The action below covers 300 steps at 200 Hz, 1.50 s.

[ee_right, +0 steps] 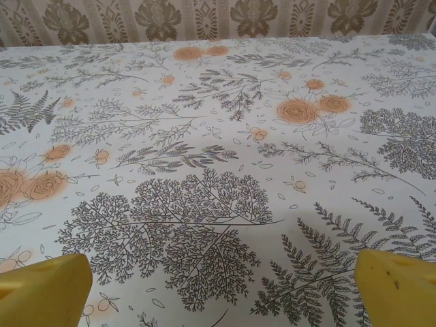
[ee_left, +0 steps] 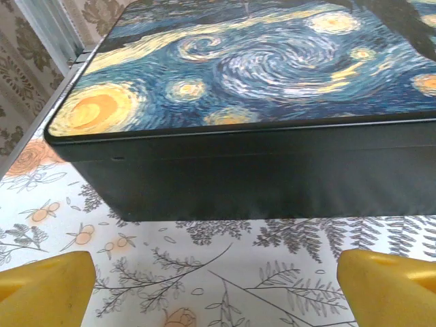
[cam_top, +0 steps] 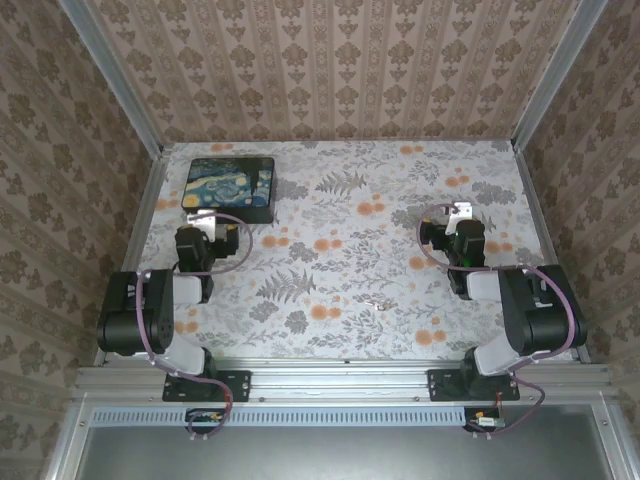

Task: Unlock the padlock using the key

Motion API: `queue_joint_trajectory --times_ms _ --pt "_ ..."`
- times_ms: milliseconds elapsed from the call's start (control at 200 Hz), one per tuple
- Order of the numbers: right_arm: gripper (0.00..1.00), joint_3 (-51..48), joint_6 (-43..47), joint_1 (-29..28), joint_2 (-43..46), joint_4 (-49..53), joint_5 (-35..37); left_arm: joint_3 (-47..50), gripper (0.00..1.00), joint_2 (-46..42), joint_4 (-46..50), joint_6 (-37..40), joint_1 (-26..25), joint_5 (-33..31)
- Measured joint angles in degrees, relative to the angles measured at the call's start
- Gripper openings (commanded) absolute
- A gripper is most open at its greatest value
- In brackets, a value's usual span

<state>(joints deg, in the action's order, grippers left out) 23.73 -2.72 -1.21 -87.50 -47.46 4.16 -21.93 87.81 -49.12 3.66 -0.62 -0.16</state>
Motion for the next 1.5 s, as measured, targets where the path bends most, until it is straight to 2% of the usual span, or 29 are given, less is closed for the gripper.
queue_joint_trajectory --times_ms 840,960,1110,1210,1325,1405,1500 --pt "1.0 0.0 0.0 0.0 0.0 0.0 0.0 0.0 1.0 0.0 0.2 -0.4 0.4 1.3" --pt "1.0 0.0 0.0 0.0 0.1 0.3 0.0 -1.6 1.0 -4.2 8.1 -0.9 0.2 -0.7" --pt "1.0 3.2 0.0 0.0 2.7 9.2 0.0 -12.6 1.0 -13.7 23.8 -3.6 -0.1 -5.8" --pt "1.0 7.5 0.0 0.0 5.6 16.1 0.0 -24.8 1.0 -13.9 32.9 -8.3 3.8 -7.0" --pt "1.0 10.6 -1.0 -0.3 10.3 21.4 -0.4 -38.1 1.0 -8.4 41.8 -14.3 10.2 -7.5" --pt "1.0 12.0 -2.0 -1.4 12.9 24.4 -1.0 -46.0 1.0 -2.1 47.5 -18.0 12.5 -6.8" --pt "1.0 13.8 -2.2 -4.9 14.4 28.0 -1.5 -55.4 1.0 8.4 53.7 -22.8 14.9 -1.8"
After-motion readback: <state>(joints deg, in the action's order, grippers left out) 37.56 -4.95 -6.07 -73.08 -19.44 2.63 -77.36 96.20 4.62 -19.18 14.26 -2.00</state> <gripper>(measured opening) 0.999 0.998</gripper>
